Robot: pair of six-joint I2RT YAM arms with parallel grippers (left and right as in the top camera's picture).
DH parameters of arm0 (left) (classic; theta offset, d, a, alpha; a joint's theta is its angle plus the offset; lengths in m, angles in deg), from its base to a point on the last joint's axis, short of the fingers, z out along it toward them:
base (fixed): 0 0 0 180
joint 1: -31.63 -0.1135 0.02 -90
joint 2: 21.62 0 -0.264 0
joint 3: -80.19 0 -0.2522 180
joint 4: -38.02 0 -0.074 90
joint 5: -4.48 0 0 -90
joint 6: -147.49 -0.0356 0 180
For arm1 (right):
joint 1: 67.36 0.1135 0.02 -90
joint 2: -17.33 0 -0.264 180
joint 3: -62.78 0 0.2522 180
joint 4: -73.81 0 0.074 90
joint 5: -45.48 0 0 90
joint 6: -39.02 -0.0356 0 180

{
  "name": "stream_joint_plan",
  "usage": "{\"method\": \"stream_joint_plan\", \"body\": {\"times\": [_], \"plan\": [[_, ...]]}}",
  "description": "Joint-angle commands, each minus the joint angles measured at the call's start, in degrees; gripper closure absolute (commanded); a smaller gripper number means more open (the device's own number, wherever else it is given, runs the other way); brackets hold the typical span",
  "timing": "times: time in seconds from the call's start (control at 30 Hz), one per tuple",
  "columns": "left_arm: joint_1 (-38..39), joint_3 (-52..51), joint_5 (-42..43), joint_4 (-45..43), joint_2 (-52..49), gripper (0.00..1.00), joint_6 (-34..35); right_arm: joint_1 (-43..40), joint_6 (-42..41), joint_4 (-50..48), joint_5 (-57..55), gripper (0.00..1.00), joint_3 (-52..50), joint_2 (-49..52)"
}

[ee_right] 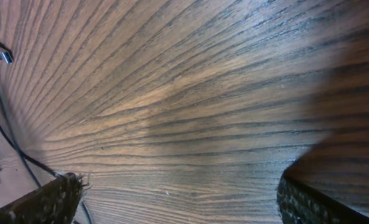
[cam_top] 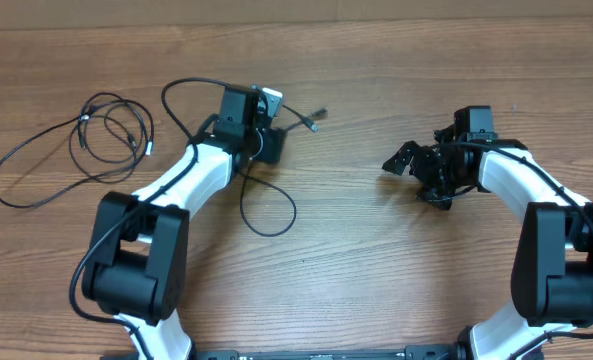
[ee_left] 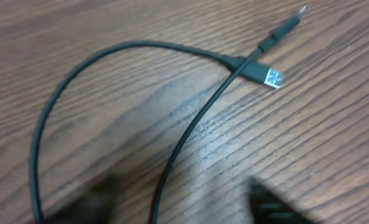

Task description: Untangle cables

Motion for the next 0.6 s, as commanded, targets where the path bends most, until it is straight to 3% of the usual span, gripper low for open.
{"method": "stream_joint_plan", "body": {"times": [0.0, 0.07, 0.17, 0.23, 0.33, 0.5, 0.57], "plan": [[-0.2, 1.8, 0.3, -0.8, 0.8, 0.18, -0.6, -0.3, 0.7, 0.0, -6.0, 0.00, -1.5, 2.3], [-0.1, 3.9, 0.4, 0.9, 1.7, 0.18, 1.3, -0.3, 0.7, 0.0, -6.0, 0.00, -1.5, 2.3], [0.2, 9.8, 1.0, 6.9, 2.2, 0.30, 6.0, -0.3, 0.7, 0.0, -6.0, 0.00, -1.5, 2.3], [0.4, 15.3, 3.0, 13.1, 1.9, 0.50, 6.5, -0.3, 0.7, 0.0, -6.0, 0.00, -1.5, 2.3], [0.5, 23.6, 3.3, 21.7, 1.3, 0.69, 8.0, -0.3, 0.7, 0.0, -6.0, 0.00, -1.5, 2.3], [0.5, 35.9, 3.2, 33.5, -0.1, 0.72, 10.8, -0.3, 0.7, 0.0, -6.0, 0.00, -1.5, 2.3], [0.6, 36.1, 3.3, 32.7, -0.3, 0.74, 12.1, -0.3, 0.7, 0.0, -6.0, 0.00, -1.5, 2.3]]}}
